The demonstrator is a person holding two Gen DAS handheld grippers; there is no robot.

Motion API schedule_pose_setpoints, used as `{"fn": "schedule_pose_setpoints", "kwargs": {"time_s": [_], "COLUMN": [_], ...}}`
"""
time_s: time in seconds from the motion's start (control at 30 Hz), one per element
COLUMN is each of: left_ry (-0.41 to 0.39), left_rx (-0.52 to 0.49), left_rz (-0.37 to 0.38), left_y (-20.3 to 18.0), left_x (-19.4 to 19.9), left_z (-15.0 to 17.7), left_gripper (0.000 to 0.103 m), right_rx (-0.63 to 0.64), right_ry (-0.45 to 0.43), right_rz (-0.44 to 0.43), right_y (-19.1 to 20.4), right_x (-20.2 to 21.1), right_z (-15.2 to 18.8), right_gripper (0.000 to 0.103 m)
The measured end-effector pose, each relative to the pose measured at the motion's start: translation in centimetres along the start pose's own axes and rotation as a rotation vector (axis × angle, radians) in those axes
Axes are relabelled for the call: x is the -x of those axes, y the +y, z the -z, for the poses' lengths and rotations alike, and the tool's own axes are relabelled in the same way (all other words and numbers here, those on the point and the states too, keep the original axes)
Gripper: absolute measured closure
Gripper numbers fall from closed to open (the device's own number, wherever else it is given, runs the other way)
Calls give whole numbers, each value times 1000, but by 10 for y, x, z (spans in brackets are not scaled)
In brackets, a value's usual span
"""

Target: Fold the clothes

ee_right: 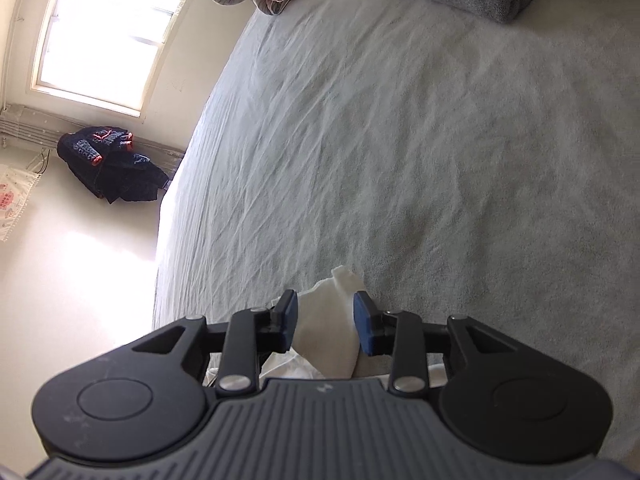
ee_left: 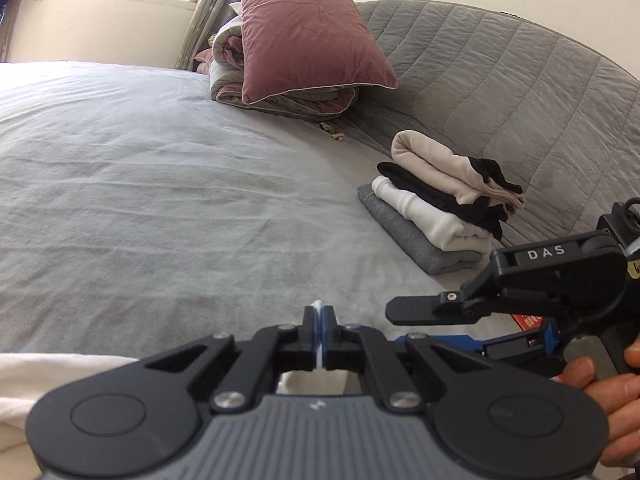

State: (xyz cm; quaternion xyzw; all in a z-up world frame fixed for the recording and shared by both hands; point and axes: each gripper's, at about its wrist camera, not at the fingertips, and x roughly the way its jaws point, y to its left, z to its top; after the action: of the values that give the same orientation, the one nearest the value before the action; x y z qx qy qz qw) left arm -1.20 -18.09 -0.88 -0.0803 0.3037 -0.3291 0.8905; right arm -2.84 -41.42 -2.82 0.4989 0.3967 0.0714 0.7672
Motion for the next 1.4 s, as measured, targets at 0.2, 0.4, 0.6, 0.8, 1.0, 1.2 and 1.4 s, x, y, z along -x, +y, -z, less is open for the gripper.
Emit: {"fn": "schedule_pose_setpoints", "kwargs": {"time_s": [0.2, 0.4, 0.6, 0.8, 1.0, 1.2, 1.4], "left_ry": [43, 148, 184, 153, 116, 78, 38], "left_rx": [-57, -117, -131, -125, -102, -66, 6], "left_rz": [91, 127, 149, 67, -85, -193, -237], "left_y": [-33, -51, -51, -25, 21, 66, 102], "left_x": [8, 6, 22, 52, 79, 108, 135], "left_z": [22, 54, 68, 62, 51, 44, 47], "left_gripper": [102, 101, 86, 72, 64, 59, 59], "right_rx": [-62, -27, 59, 197, 372, 553, 827], "right_ry": [34, 21, 12, 21, 59, 67, 87], "right_rz": [-48, 2, 67, 103, 139, 177, 149], "right_y": [-15, -19, -17, -4, 13, 38, 65], "right_x": [20, 37, 45, 44, 30, 5, -19], "right_z": [-2, 1, 10, 26, 50, 72, 112], "right_gripper": [66, 66, 66, 66, 62, 62, 62]}}
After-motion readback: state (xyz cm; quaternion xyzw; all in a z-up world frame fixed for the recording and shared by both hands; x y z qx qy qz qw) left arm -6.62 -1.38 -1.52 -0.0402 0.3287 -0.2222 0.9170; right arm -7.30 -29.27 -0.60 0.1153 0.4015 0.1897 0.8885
